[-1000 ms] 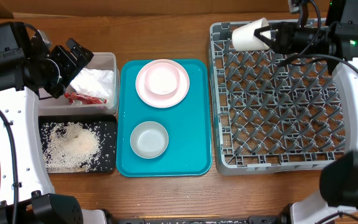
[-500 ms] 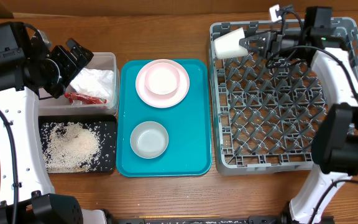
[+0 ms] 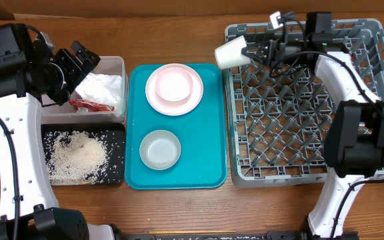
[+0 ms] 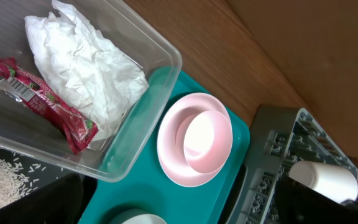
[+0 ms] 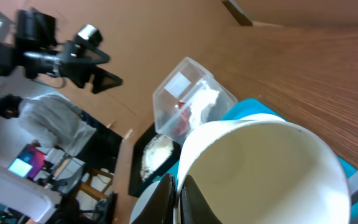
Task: Sort waste into correct bins and load items into the dishwasher
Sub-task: 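Carry the white cup with the right gripper to the rack's back-left, then set the cup upside down in the rack and open the right gripper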
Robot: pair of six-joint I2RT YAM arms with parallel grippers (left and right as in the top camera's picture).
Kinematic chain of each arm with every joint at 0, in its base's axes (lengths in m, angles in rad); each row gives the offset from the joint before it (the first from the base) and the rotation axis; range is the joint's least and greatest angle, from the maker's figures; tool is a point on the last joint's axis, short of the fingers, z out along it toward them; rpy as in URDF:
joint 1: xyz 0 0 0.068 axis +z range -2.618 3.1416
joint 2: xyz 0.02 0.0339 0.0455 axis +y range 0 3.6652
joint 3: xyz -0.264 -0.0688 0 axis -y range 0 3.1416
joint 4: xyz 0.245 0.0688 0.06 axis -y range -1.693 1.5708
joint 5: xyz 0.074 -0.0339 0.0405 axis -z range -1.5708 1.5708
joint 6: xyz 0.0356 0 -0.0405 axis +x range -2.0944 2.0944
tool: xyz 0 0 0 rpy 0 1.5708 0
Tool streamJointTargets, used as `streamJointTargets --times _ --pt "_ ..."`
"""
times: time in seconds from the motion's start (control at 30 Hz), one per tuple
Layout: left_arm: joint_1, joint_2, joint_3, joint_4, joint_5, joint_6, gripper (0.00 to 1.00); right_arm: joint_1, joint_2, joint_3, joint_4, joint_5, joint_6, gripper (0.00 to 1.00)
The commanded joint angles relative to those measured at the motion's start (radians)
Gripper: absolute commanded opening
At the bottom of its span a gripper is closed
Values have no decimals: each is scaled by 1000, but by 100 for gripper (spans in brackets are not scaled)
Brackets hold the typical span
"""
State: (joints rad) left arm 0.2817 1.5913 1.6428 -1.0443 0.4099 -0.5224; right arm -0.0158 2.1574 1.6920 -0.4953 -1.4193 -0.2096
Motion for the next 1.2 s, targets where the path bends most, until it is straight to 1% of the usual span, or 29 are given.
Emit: streamJointTargets --times 0.0,0.3,0.57,1.17 --pt "0 -15 18 1 -6 -9 100 18 13 -4 -5 87 0 4" --pt "0 -15 18 1 -6 -9 100 19 13 -12 -37 275 -1 4" --pt "0 -15 18 1 -6 -9 100 14 13 -22 -38 285 -1 4" --pt "0 -15 18 1 -6 -9 100 -8 13 -23 -152 443 -5 5"
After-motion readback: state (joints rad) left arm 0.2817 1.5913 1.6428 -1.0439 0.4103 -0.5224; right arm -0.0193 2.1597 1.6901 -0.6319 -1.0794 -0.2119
